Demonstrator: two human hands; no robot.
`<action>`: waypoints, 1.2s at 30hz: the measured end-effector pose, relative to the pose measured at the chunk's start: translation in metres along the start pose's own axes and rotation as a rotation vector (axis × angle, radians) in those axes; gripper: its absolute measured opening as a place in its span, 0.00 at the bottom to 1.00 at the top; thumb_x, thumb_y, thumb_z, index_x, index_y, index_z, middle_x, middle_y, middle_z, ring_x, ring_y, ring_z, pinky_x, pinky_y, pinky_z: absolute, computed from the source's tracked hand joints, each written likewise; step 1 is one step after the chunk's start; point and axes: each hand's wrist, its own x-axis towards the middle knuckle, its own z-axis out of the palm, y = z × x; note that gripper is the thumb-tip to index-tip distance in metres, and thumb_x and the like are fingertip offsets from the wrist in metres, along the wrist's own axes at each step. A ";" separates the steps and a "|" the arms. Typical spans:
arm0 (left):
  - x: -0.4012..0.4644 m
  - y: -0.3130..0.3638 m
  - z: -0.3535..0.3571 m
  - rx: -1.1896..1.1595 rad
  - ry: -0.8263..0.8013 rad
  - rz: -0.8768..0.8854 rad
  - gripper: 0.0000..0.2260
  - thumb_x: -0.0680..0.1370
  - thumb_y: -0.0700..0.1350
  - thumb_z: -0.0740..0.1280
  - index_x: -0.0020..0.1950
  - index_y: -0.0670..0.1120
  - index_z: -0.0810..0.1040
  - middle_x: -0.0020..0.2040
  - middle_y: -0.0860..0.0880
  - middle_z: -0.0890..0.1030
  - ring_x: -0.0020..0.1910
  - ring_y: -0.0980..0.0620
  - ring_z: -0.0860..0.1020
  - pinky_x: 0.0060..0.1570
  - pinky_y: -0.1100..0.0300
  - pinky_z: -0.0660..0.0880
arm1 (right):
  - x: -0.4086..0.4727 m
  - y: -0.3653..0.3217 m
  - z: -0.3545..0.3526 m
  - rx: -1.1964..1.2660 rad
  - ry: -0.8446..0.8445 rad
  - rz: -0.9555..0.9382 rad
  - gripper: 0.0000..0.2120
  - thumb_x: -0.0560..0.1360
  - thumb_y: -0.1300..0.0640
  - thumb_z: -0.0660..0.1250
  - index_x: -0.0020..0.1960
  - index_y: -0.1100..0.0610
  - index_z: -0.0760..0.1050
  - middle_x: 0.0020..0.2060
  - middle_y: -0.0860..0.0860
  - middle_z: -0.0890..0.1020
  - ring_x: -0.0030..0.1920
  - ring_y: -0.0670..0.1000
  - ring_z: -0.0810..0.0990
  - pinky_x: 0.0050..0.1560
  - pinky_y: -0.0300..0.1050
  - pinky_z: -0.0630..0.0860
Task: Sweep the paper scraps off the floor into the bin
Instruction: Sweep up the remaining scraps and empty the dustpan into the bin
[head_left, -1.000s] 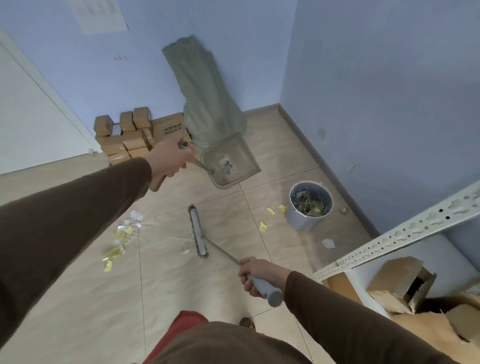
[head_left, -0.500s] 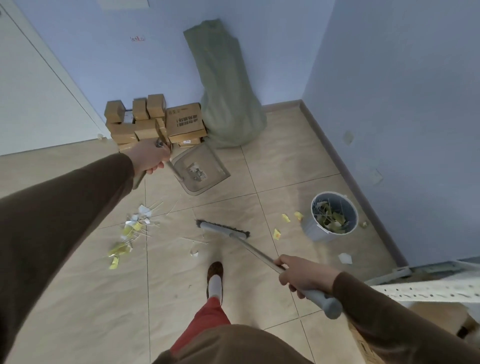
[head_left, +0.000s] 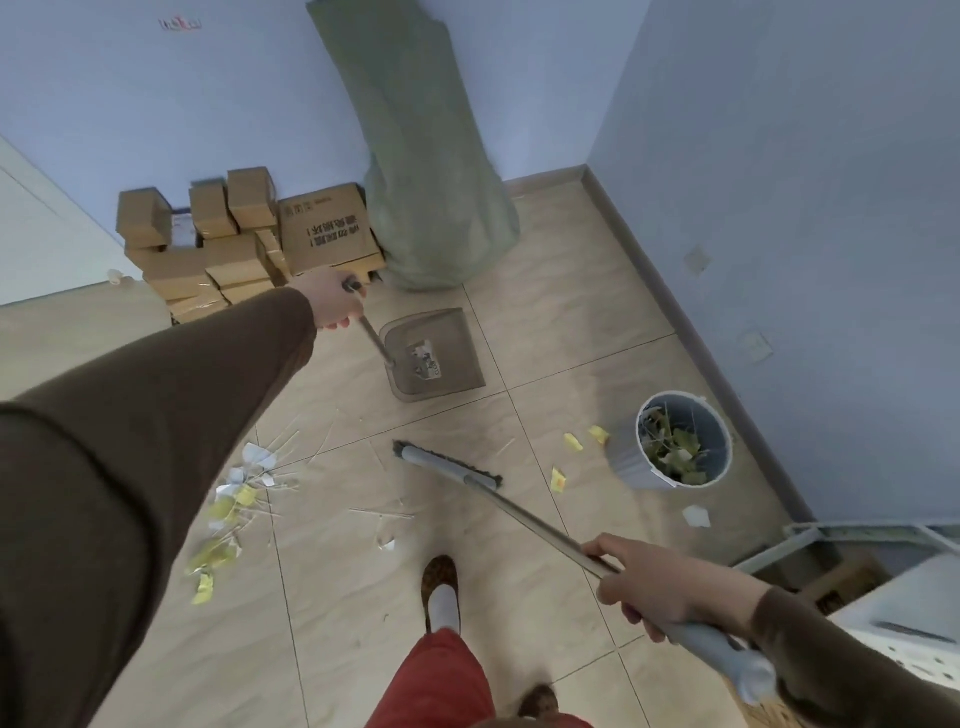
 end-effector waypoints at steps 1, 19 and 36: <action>0.014 0.006 -0.001 0.051 0.006 0.004 0.09 0.77 0.41 0.68 0.58 0.44 0.79 0.51 0.38 0.82 0.42 0.45 0.78 0.45 0.52 0.79 | 0.001 -0.004 -0.002 0.005 -0.003 -0.002 0.20 0.77 0.58 0.61 0.67 0.47 0.67 0.32 0.53 0.75 0.21 0.47 0.71 0.24 0.37 0.69; 0.101 0.030 -0.002 0.514 0.451 0.176 0.34 0.75 0.42 0.63 0.80 0.47 0.54 0.81 0.42 0.56 0.80 0.40 0.52 0.77 0.37 0.47 | -0.015 0.019 -0.038 0.199 0.116 0.060 0.21 0.78 0.60 0.61 0.66 0.40 0.67 0.32 0.55 0.76 0.21 0.48 0.71 0.24 0.39 0.71; -0.082 0.043 0.240 0.242 -0.055 0.068 0.23 0.77 0.47 0.70 0.72 0.50 0.74 0.81 0.43 0.59 0.80 0.42 0.54 0.76 0.50 0.54 | 0.104 0.139 -0.033 0.497 0.220 0.044 0.24 0.78 0.62 0.56 0.73 0.52 0.58 0.53 0.58 0.75 0.41 0.54 0.77 0.39 0.49 0.82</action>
